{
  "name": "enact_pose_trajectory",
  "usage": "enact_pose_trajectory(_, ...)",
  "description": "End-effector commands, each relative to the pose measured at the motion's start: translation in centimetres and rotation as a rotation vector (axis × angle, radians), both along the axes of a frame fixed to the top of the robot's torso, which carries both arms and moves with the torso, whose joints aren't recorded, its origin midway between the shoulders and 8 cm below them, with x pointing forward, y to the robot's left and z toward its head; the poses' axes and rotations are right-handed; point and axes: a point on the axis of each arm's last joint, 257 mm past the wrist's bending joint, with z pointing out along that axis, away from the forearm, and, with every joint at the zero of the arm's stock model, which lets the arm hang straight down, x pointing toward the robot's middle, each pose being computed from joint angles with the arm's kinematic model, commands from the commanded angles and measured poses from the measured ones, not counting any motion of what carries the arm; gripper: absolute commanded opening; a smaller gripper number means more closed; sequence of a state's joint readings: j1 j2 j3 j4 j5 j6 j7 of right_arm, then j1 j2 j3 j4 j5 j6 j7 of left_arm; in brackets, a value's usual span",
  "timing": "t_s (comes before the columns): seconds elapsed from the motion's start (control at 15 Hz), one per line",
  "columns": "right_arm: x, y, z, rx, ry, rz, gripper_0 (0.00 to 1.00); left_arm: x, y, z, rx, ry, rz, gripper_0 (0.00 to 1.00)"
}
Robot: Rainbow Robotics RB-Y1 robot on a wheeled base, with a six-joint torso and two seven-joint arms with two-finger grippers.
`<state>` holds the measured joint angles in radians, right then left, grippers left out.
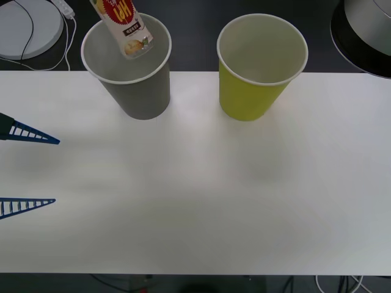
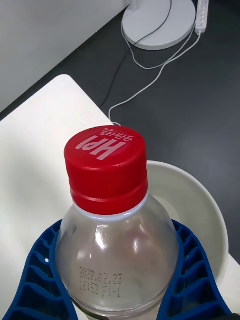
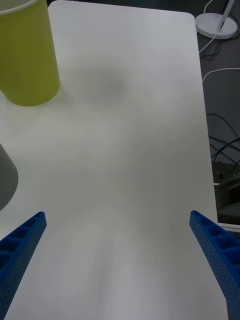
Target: Put the can into the green bin and the plastic bottle into the gray bin
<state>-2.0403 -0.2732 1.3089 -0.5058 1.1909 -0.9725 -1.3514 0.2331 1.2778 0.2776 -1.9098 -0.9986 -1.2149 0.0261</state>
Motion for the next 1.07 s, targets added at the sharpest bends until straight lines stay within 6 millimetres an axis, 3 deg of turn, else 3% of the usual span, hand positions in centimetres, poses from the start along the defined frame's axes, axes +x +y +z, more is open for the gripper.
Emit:
enact_pose_trajectory(0.07, -0.04, 0.07, -0.04, 0.000, 0.001, 0.001, 0.00, 0.00, 0.00, 0.00, 0.000, 0.000, 0.000, 1.00)
enact_pose_trajectory(0.13, 0.01, 0.02, -0.04, -0.003, -0.002, 0.001, 0.35, 0.00, 0.00, 0.00, 0.000, 0.000, 0.000, 1.00)
enact_pose_trajectory(0.2, 0.07, -0.01, -0.02, -0.004, -0.005, 0.000, 0.97, 0.00, 0.00, 0.00, 0.000, 0.000, 0.000, 1.00)
enact_pose_trajectory(1.07, 0.12, 0.33, 0.23, -0.002, -0.029, 0.028, 1.00, 0.00, 0.00, 0.00, 0.000, 0.000, 0.000, 1.00)
